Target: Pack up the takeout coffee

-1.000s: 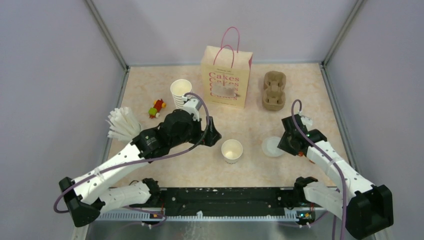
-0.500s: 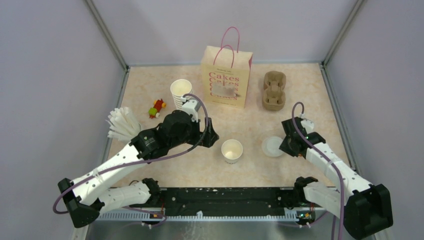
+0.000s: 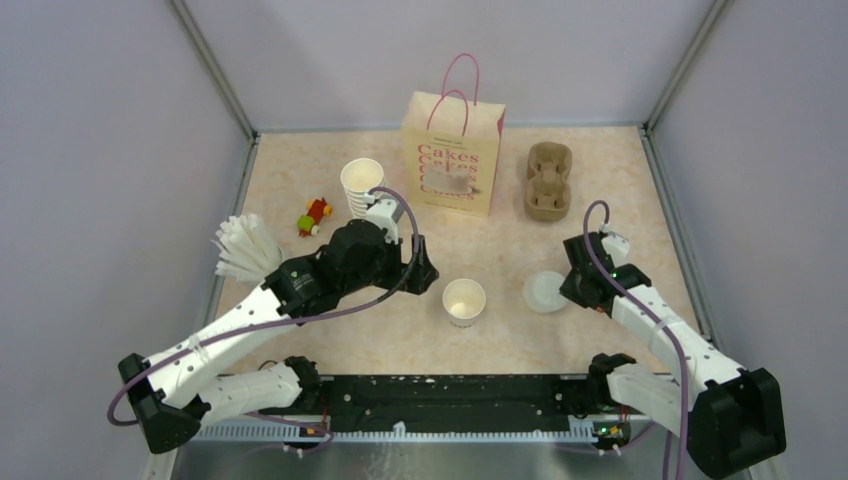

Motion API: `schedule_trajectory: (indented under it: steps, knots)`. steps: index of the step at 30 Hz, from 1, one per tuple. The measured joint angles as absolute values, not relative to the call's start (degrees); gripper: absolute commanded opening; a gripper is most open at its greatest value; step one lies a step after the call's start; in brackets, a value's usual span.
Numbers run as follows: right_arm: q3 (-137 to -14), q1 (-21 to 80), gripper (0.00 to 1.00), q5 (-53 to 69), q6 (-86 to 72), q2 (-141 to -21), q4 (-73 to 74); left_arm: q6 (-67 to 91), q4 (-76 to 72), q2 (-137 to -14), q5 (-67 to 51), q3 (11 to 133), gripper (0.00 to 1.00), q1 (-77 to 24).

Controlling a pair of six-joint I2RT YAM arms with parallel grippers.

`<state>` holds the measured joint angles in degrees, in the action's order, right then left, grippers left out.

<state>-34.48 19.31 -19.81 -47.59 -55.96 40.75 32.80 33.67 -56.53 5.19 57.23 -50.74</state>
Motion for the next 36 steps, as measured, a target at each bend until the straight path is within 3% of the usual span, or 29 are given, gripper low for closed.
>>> schedule_trajectory:
  steps: [12,26,36]
  knots:
    - [-32.23,19.31,0.21,-19.68,-47.13,-54.74,39.31,32.69,33.67,-56.53,5.19,57.23,0.99,-50.74]
    - [-32.23,19.31,0.00,-19.68,-47.13,-54.54,38.76,32.38,33.67,-56.53,5.19,57.25,0.99,-50.74]
    - [-32.53,19.31,0.00,-19.62,-46.13,-54.26,39.24,32.40,33.69,-56.10,5.41,57.23,0.99,-50.72]
